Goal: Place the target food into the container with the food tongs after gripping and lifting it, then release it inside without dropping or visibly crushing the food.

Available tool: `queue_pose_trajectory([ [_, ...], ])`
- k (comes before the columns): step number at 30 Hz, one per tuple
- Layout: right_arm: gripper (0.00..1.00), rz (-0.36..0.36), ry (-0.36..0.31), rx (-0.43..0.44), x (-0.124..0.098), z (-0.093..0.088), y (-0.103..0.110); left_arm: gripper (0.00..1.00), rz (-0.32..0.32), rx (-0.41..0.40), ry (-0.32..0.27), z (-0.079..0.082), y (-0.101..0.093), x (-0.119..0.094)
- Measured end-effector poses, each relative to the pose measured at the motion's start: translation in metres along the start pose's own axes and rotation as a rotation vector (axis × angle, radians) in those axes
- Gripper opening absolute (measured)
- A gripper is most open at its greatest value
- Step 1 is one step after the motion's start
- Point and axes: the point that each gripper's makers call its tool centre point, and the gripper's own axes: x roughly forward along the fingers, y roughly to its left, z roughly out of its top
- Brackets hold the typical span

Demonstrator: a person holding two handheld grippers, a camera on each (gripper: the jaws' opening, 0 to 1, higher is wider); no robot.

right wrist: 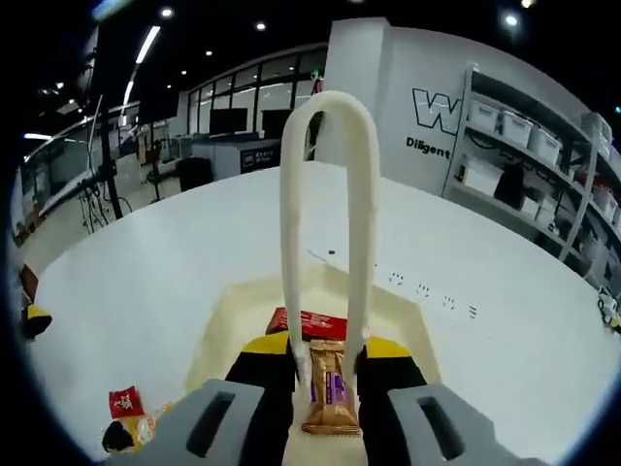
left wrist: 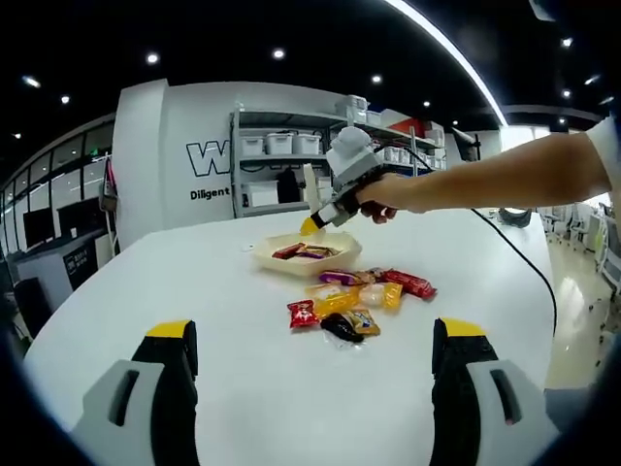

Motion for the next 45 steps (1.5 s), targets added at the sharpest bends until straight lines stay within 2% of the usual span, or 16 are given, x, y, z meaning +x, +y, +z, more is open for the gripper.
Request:
queue_pose_trajectory([
  [5, 0.18, 0.021, -0.021, 0.030, -0.026, 0.002, 0.010, 0.99, 0.003, -0.016, 0.006, -0.004, 0.001, -0.004],
  [10, 0.18, 0.043, -0.032, 0.073, -0.053, -0.006, 0.019, 0.99, 0.007, -0.034, -0.001, -0.002, 0.003, -0.008],
  [15, 0.18, 0.048, -0.025, 0.094, -0.086, -0.026, 0.028, 0.99, 0.010, -0.034, 0.001, -0.004, 0.000, -0.012],
  [22, 0.18, 0.054, 0.005, 0.156, -0.113, -0.056, 0.040, 0.99, 0.011, -0.024, 0.002, 0.000, -0.007, -0.021],
  [26, 0.19, 0.048, 0.025, 0.167, -0.119, -0.073, 0.045, 0.99, 0.020, -0.031, -0.002, 0.004, -0.009, -0.026],
  [29, 0.19, 0.040, 0.040, 0.208, -0.124, -0.088, 0.050, 0.99, 0.026, -0.013, 0.012, 0.004, -0.011, -0.027],
  [34, 0.20, 0.030, 0.042, 0.243, -0.124, -0.099, 0.054, 0.99, 0.025, -0.021, 0.012, 0.006, -0.015, -0.031],
  [37, 0.20, 0.014, 0.047, 0.236, -0.121, -0.105, 0.058, 0.99, 0.023, -0.020, 0.012, 0.006, -0.016, -0.032],
  [40, 0.21, -0.019, 0.055, 0.234, -0.121, -0.110, 0.059, 0.99, 0.019, -0.024, 0.011, 0.004, -0.016, -0.035],
  [43, 0.22, -0.033, 0.062, 0.268, -0.122, -0.116, 0.065, 0.99, 0.017, -0.025, 0.007, 0.003, -0.014, -0.037],
  [45, 0.22, -0.068, 0.057, 0.253, -0.123, -0.116, 0.063, 0.99, 0.012, -0.029, 0.004, 0.003, -0.014, -0.037],
])
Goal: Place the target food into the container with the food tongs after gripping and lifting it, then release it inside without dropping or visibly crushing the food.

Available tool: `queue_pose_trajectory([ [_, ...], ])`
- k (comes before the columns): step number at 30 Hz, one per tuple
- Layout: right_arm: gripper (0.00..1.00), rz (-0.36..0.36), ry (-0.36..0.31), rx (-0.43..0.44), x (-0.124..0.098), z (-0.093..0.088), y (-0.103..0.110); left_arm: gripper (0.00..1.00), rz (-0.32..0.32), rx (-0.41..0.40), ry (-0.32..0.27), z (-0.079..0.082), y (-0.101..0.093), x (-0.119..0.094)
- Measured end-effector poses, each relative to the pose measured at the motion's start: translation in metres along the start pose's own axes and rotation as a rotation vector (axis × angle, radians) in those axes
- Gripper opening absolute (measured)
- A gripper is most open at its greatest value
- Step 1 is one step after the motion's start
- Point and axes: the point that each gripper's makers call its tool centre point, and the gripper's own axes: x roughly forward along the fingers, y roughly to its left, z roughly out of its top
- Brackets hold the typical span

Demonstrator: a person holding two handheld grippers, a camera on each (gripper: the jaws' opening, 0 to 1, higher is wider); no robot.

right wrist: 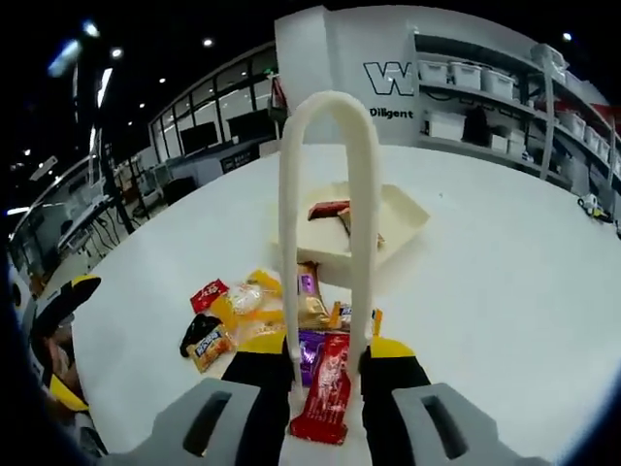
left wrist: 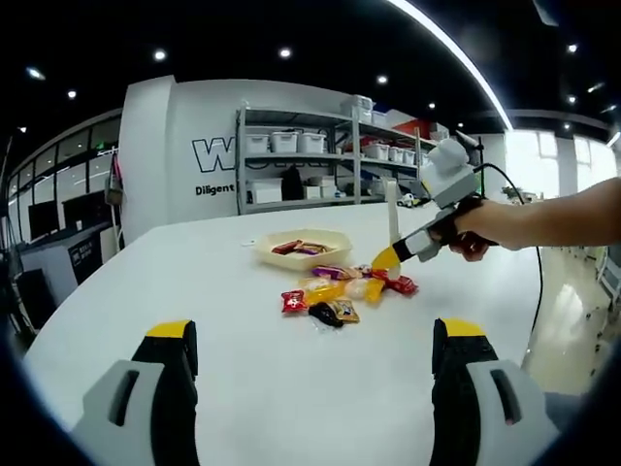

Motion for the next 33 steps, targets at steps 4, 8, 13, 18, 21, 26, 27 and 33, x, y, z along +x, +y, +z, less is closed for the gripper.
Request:
queue_pose_trajectory([
  [4, 0.23, -0.044, -0.004, -0.007, 0.002, 0.004, -0.004, 0.99, -0.007, 0.003, -0.006, 0.002, -0.001, -0.002],
  [8, 0.25, -0.067, 0.004, 0.014, 0.004, 0.002, -0.006, 0.99, 0.002, 0.002, -0.025, 0.007, 0.002, -0.008],
  [13, 0.25, -0.158, -0.026, -0.006, 0.000, 0.002, -0.011, 0.99, 0.008, 0.005, -0.021, 0.003, 0.004, -0.013],
  [18, 0.26, -0.172, -0.018, 0.033, 0.003, -0.006, -0.015, 0.99, 0.004, 0.000, -0.012, 0.000, 0.002, -0.014],
  [21, 0.25, -0.172, -0.009, 0.039, 0.008, -0.012, -0.017, 0.99, 0.008, 0.007, -0.018, 0.001, 0.003, -0.013],
  [26, 0.23, -0.167, -0.016, -0.017, 0.003, -0.012, -0.013, 0.99, 0.003, -0.002, 0.007, -0.007, 0.005, -0.004],
  [27, 0.22, -0.163, -0.015, -0.018, 0.002, -0.012, -0.014, 0.99, 0.003, -0.003, 0.009, -0.008, 0.006, -0.003],
  [33, 0.23, -0.130, -0.048, 0.029, -0.010, -0.018, -0.015, 0.99, 0.003, -0.006, 0.017, -0.010, 0.005, -0.002],
])
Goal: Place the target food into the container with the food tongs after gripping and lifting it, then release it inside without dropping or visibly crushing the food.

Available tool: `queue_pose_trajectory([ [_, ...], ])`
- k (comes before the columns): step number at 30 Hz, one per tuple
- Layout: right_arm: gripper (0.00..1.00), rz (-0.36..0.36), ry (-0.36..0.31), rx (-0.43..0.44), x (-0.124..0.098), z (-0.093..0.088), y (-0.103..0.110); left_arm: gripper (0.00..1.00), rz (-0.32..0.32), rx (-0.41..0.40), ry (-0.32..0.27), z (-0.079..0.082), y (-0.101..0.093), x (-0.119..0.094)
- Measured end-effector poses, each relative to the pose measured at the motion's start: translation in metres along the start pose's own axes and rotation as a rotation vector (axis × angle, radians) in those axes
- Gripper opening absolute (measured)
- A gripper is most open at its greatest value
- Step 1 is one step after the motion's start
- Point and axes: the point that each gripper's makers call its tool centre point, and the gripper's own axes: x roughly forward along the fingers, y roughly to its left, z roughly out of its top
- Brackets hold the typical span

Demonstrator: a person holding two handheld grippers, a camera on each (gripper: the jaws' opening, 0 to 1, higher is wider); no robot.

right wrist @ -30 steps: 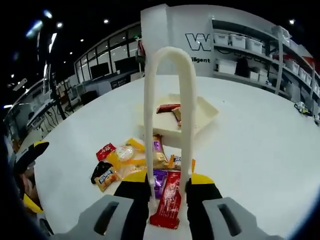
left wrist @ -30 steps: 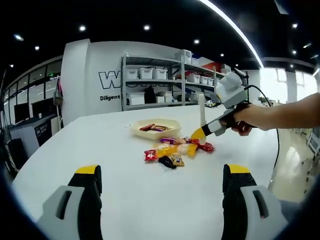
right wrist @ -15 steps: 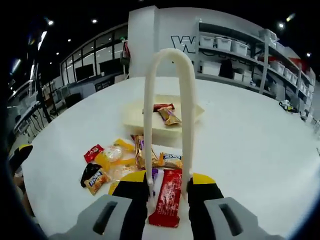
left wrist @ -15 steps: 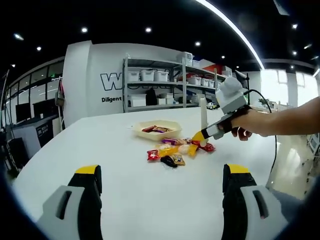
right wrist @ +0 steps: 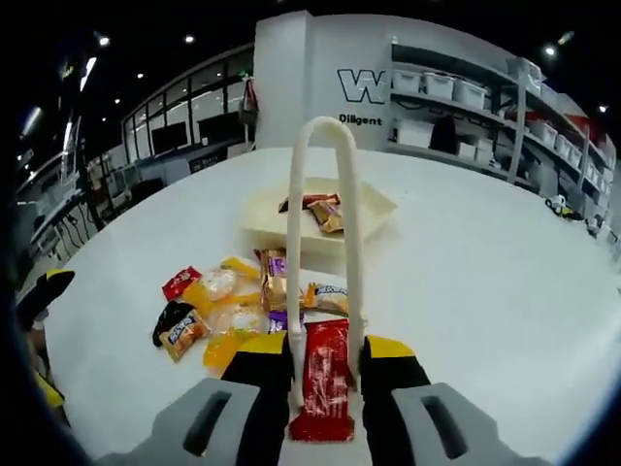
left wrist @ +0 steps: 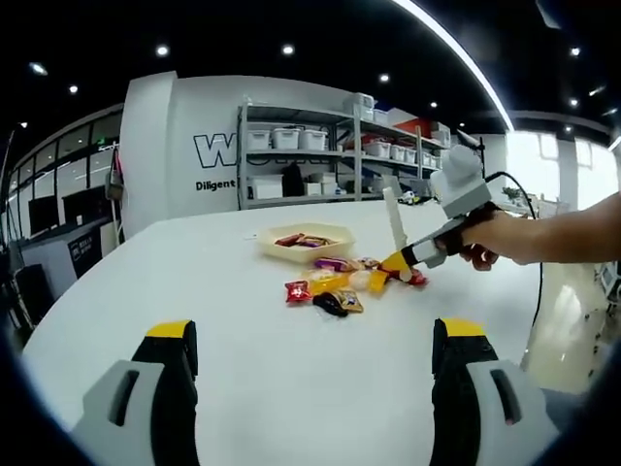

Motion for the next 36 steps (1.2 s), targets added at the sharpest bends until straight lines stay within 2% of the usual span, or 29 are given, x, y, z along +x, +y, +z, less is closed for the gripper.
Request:
queue_pose_trajectory([
  [6, 0.23, 0.009, -0.041, 0.010, -0.007, -0.004, -0.003, 0.99, -0.009, 0.004, -0.010, 0.003, -0.006, 0.002],
  [11, 0.22, 0.029, -0.089, 0.053, -0.018, -0.008, -0.006, 0.99, -0.017, -0.004, -0.008, -0.001, -0.011, 0.006],
  [17, 0.23, 0.041, -0.109, 0.047, -0.030, -0.016, -0.005, 0.99, -0.020, -0.007, -0.004, -0.005, -0.013, 0.008],
  [31, 0.25, 0.065, -0.100, 0.034, -0.043, -0.026, -0.005, 0.99, -0.024, -0.019, 0.005, -0.011, -0.016, 0.014],
  [36, 0.19, 0.060, -0.069, -0.001, -0.044, -0.029, -0.008, 0.99, -0.023, -0.023, 0.012, -0.014, -0.015, 0.016],
])
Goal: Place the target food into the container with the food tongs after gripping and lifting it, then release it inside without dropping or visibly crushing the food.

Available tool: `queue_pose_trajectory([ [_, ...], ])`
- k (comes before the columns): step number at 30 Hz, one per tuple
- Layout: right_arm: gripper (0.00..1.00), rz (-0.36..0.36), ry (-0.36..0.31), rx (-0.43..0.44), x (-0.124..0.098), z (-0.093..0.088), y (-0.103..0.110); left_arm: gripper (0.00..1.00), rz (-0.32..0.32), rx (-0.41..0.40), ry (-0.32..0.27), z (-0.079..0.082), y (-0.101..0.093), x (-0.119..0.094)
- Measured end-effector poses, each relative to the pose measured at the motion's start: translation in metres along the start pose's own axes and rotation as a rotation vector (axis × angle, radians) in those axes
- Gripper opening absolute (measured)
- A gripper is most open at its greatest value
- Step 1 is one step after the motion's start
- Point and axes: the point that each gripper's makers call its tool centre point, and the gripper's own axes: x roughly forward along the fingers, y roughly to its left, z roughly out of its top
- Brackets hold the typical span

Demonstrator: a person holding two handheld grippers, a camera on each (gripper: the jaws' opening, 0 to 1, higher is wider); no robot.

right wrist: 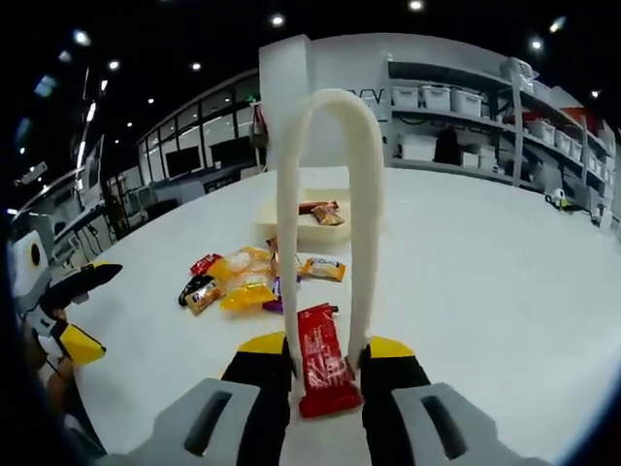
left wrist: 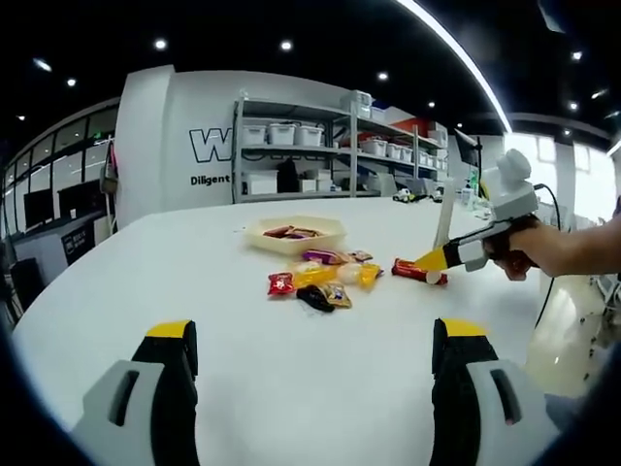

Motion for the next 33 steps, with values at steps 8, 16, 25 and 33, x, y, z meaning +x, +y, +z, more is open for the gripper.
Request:
queue_pose_trajectory([
  [8, 0.16, 0.039, 0.008, 0.073, 0.006, 0.008, -0.011, 0.99, 0.002, -0.003, 0.003, -0.002, 0.003, 0.004],
  [16, 0.16, 0.051, -0.062, 0.079, 0.009, 0.057, -0.019, 0.99, 0.013, 0.007, 0.000, 0.001, 0.012, 0.004],
  [25, 0.17, 0.085, -0.084, 0.020, 0.031, 0.116, -0.004, 0.99, 0.009, 0.016, -0.025, 0.011, 0.012, -0.002],
  [33, 0.17, 0.124, -0.054, 0.013, 0.075, 0.139, 0.009, 0.99, 0.015, 0.043, -0.046, 0.020, 0.012, -0.004],
])
